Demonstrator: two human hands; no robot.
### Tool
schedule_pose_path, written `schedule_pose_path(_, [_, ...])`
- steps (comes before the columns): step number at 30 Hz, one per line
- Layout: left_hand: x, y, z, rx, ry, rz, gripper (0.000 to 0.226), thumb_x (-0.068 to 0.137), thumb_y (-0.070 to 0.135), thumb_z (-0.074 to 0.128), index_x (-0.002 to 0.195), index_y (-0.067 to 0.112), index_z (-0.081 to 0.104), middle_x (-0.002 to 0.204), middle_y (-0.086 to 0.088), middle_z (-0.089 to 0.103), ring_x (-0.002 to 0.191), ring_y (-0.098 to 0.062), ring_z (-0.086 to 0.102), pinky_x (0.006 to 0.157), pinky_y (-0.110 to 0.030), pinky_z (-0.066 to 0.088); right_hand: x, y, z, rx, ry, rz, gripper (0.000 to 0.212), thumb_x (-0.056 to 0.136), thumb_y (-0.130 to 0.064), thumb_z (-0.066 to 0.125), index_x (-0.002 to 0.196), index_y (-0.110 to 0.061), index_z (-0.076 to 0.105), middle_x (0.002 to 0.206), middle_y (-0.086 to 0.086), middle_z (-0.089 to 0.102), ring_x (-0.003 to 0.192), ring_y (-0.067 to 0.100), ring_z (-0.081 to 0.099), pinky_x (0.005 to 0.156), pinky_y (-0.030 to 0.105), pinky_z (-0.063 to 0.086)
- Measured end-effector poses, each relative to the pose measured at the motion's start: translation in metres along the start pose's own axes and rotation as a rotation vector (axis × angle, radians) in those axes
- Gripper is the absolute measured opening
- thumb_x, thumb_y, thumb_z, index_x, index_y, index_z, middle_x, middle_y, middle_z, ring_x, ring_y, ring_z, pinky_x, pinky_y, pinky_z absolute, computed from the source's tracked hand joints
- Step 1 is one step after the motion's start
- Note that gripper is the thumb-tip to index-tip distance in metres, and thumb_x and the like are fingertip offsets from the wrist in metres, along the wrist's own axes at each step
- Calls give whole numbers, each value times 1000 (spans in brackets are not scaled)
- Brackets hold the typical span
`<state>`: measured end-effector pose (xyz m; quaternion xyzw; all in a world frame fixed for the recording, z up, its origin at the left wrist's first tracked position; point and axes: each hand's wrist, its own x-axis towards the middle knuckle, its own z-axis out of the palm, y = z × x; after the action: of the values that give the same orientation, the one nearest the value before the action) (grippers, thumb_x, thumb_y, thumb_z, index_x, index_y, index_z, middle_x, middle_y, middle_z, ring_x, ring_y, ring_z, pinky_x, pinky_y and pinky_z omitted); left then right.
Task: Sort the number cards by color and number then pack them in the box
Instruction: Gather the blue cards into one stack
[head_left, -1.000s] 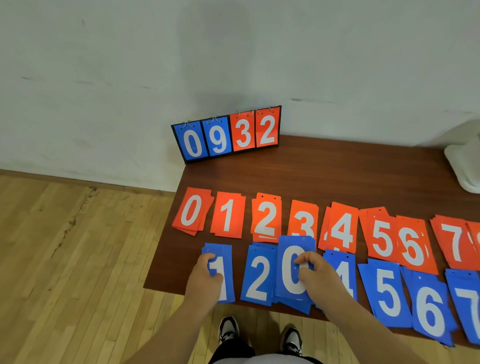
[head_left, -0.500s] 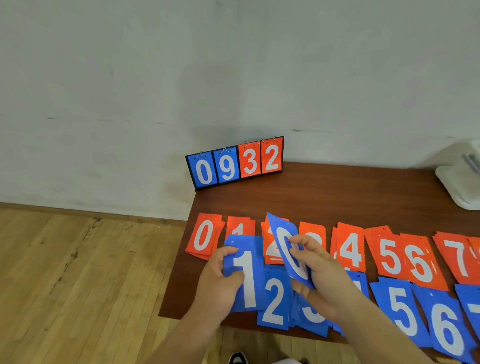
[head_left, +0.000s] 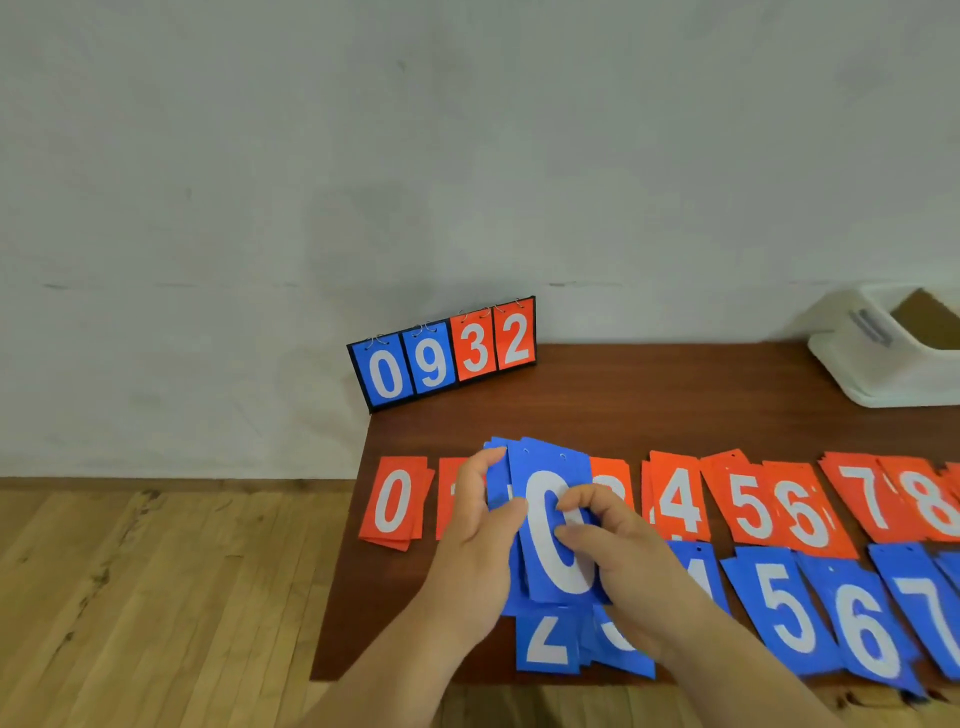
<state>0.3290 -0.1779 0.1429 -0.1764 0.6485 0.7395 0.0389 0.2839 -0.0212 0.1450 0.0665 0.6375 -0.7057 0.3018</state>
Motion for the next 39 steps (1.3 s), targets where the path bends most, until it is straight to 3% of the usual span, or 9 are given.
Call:
schedule_pose_path(3, [3, -9, 5, 31, -78, -24, 36, 98, 39, 48, 127, 59, 44, 107, 22, 67, 103, -11, 68, 91, -50, 59, -2, 10, -3, -66, -28, 16, 17, 99, -3, 58, 97, -18, 66, 107, 16, 73, 92, 37, 71, 82, 48, 51])
schedule_pose_path(7, [17, -31, 13, 160, -19, -23, 24, 109, 31, 39, 129, 44, 42, 101, 18, 63, 83, 9, 64, 66, -12, 51, 4, 29, -30, -380, 133, -5, 18, 98, -12, 58, 99, -29, 63, 104, 14, 67, 77, 31, 63, 62, 36, 50])
schedule_pose_path(10, [37, -76, 12, 426, 86, -180, 45, 102, 44, 53, 143, 40, 35, 110, 5, 59, 91, -12, 67, 67, -25, 54, 8, 43, -66, -455, 331, 30, 20, 98, -3, 53, 97, -22, 59, 100, 6, 63, 68, 21, 57, 52, 29, 44])
schedule_pose_path(14, [58, -143, 20, 716, 135, -377, 83, 85, 51, 70, 153, 29, 28, 141, -4, 43, 119, -27, 58, 87, -38, 59, 2, 59, -113, -538, 360, 96, 19, 95, -4, 55, 97, -22, 60, 89, 6, 62, 54, 18, 47, 48, 29, 39])
schedule_pose_path(16, [64, -164, 33, 865, 155, -428, 86, 84, 52, 71, 153, 25, 28, 140, -8, 41, 126, -32, 50, 97, -41, 53, -2, 62, -134, -573, 351, 131, 19, 95, -5, 55, 97, -22, 60, 81, 5, 59, 46, 13, 39, 44, 24, 34])
schedule_pose_path(21, [77, -180, 70, 1077, 250, -481, 90, 84, 49, 74, 150, 30, 17, 132, -6, 32, 120, -31, 38, 88, -42, 52, -6, 67, -181, -601, 294, 182, 15, 97, -7, 55, 99, -20, 62, 73, 0, 55, 41, 9, 37, 41, 22, 32])
schedule_pose_path(28, [78, -193, 80, 988, 335, -500, 89, 85, 35, 80, 153, 38, 23, 134, -7, 27, 114, -31, 48, 82, -35, 55, 6, 72, -220, -622, 219, 217, 14, 97, -12, 59, 95, -25, 64, 98, 4, 65, 71, 22, 56, 53, 28, 41])
schedule_pose_path(33, [72, -202, 74, 842, 332, -469, 76, 87, 24, 81, 149, 33, 38, 121, -2, 30, 80, -21, 62, 64, -24, 50, 15, 71, -229, -630, 193, 222, 12, 97, -13, 62, 95, -25, 64, 101, 1, 64, 91, 30, 65, 62, 34, 49])
schedule_pose_path(39, [69, -203, 72, 885, 354, -447, 62, 81, 28, 85, 129, 33, 47, 112, -1, 47, 88, -24, 63, 71, -38, 61, 21, 72, -227, -653, 203, 225, 13, 97, -15, 64, 94, -28, 62, 103, -8, 61, 91, 19, 63, 64, 31, 56])
